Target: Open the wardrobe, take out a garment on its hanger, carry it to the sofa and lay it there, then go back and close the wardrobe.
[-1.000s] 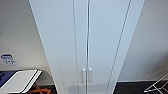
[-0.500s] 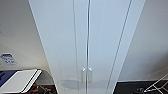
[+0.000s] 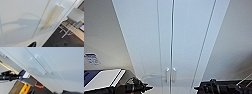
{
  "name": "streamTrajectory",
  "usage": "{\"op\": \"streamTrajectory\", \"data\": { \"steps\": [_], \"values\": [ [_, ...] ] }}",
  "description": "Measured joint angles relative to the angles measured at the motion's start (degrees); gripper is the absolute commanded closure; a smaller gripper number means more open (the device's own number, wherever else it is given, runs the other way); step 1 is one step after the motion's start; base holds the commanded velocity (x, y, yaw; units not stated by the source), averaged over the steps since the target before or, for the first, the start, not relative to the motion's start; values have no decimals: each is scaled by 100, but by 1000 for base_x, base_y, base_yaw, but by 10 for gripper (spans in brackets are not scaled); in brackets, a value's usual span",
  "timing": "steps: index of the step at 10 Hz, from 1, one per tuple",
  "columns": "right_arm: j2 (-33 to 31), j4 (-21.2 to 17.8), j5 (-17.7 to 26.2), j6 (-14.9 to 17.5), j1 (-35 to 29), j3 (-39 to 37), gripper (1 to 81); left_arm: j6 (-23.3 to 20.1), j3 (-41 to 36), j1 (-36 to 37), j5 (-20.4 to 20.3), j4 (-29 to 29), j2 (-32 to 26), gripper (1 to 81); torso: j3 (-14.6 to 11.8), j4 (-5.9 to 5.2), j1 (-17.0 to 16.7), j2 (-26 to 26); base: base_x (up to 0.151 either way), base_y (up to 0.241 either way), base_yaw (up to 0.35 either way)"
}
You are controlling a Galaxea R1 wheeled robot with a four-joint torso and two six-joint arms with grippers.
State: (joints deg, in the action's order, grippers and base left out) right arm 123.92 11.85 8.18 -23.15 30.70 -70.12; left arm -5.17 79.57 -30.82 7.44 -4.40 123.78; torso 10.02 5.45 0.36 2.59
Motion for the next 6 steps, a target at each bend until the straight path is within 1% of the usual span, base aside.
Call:
{"op": "streamTrajectory", "data": {
  "steps": [3, 6],
  "values": [
    [660, 0, 243, -79, -228, -507, 10, 115, 653, 161, 227, -74, 461, 10, 4, 0, 5, -7, 0, 0, 0],
    [1108, 0, 385, -162, -462, -984, 10, 208, 955, 249, 343, -100, 968, 10, 6, 0, 9, -9, 0, 0, 0]
  ]
}}
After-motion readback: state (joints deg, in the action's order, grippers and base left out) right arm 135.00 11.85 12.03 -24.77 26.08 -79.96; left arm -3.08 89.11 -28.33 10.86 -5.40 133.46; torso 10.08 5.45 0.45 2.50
